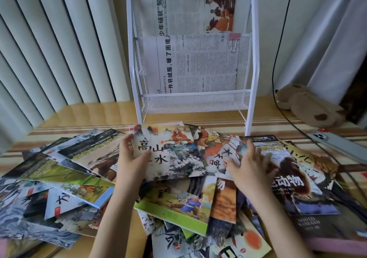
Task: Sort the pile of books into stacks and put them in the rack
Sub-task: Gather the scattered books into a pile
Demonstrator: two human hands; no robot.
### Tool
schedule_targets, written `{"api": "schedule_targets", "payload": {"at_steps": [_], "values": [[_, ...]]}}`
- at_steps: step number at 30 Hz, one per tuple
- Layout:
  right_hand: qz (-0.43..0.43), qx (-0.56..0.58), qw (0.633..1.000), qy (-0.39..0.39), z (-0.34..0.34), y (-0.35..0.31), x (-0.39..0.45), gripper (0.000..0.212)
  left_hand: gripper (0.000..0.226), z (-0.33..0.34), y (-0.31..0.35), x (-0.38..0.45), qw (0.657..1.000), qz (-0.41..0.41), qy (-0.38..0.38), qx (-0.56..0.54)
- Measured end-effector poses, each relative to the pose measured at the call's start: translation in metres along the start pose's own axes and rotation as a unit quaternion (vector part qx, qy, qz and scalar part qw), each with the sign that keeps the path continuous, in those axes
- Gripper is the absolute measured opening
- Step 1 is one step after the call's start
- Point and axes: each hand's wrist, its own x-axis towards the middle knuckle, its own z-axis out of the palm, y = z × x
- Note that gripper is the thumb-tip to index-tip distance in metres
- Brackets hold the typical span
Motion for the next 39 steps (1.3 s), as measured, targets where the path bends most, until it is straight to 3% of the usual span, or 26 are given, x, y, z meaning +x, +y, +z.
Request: {"api": "schedule_targets", "payload": {"at_steps": [3, 8, 12, 15, 19, 21, 25, 27, 29, 32, 36, 39], "values": [[-0.009, -0.002, 0.999, -0.035, 0.004, 0.007, 0.002, 0.072, 0.058, -0.001, -0.001, 0.001, 0.996, -0.085, -0.032, 0.027], [-0.081, 0.164, 0.982, -0.036, -0.001, 0.002, 0.000, 0.064, 0.064, 0.001, 0.004, -0.003, 0.982, -0.145, -0.119, -0.016], [-0.140, 0.285, 0.948, -0.020, -0.006, 0.003, -0.003, 0.065, 0.058, 0.003, 0.004, -0.006, 0.974, -0.145, -0.174, -0.009], [-0.136, 0.389, 0.911, -0.022, -0.007, 0.003, -0.002, 0.063, 0.039, 0.000, 0.007, -0.008, 0.963, -0.172, -0.198, -0.055], [-0.171, 0.454, 0.874, -0.027, -0.010, 0.001, -0.003, 0.061, 0.025, 0.003, 0.008, -0.014, 0.957, -0.192, -0.189, -0.103], [-0.144, 0.505, 0.851, -0.027, -0.010, 0.001, -0.001, 0.062, 0.017, 0.004, 0.008, -0.016, 0.962, -0.175, -0.178, -0.108], [0.006, 0.649, 0.754, -0.098, -0.016, 0.004, 0.002, 0.050, 0.013, 0.008, 0.008, -0.019, 0.966, -0.141, -0.166, -0.139], [0.026, 0.641, 0.742, -0.195, -0.015, 0.004, -0.001, 0.048, 0.014, 0.010, 0.008, -0.020, 0.968, -0.124, -0.159, -0.150], [0.034, 0.620, 0.750, -0.230, -0.010, 0.001, -0.003, 0.044, 0.016, 0.012, 0.008, -0.022, 0.969, -0.112, -0.158, -0.153], [0.053, 0.632, 0.754, -0.170, -0.007, -0.004, -0.004, 0.022, 0.021, 0.014, 0.006, -0.022, 0.973, -0.097, -0.150, -0.145], [0.085, 0.726, 0.673, -0.111, -0.011, -0.001, 0.001, 0.022, 0.021, 0.012, 0.003, -0.017, 0.977, -0.088, -0.128, -0.145], [0.106, 0.761, 0.634, -0.089, -0.012, 0.001, 0.006, 0.013, 0.018, 0.010, 0.001, -0.012, 0.978, -0.101, -0.100, -0.150]]}}
